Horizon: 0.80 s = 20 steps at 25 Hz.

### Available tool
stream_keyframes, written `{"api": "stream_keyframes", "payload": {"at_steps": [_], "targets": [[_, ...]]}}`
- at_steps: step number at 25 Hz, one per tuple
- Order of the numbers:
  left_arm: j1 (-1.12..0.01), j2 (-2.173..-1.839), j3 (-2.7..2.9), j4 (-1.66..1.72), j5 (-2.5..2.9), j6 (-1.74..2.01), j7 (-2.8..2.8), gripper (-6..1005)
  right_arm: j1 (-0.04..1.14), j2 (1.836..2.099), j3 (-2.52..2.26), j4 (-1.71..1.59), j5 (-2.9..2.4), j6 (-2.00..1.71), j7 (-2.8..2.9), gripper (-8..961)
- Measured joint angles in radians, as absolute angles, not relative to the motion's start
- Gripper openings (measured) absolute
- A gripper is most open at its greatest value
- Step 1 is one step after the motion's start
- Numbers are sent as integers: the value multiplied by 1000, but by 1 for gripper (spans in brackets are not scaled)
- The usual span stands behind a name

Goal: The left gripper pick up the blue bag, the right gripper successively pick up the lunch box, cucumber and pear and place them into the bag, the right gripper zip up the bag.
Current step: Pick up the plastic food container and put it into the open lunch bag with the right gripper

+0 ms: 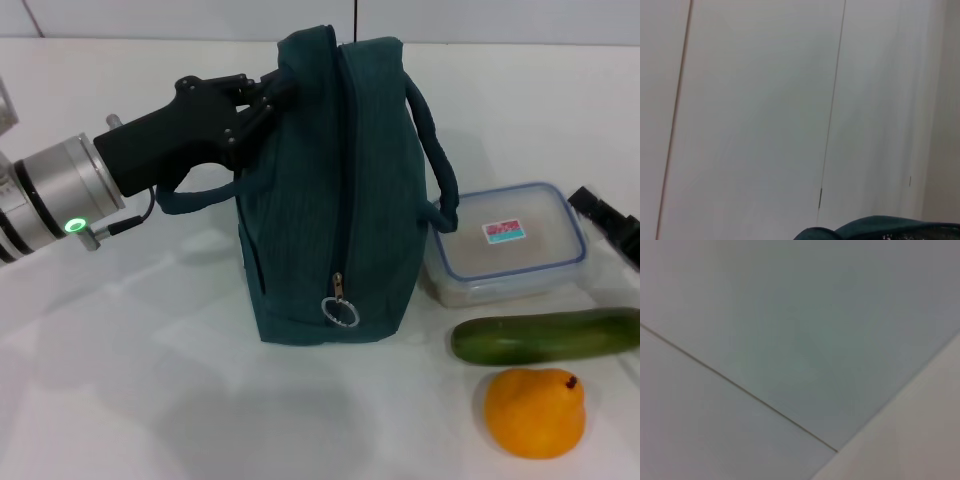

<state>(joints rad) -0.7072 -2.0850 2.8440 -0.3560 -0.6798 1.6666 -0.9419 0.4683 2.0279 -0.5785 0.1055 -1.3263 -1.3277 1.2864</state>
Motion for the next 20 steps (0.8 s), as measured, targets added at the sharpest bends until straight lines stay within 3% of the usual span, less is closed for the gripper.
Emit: {"api": "stream_keyframes", "payload": {"at_steps": [4,14,20], "targets": [[-714,-2075,2844,-367,-674,1673,-1018,113,464,2026,-584,52,-1340,-1379,1270,102],[-721,-2007,2845,-372,-645,1782,-1249,111,458,2018,-597,-94,-1343,-1479,1227,98],[-733,-2005,2845,-379,-594,1805,-1275,110,457,2015,-597,-180,-1341,-1507,1223,97]]}}
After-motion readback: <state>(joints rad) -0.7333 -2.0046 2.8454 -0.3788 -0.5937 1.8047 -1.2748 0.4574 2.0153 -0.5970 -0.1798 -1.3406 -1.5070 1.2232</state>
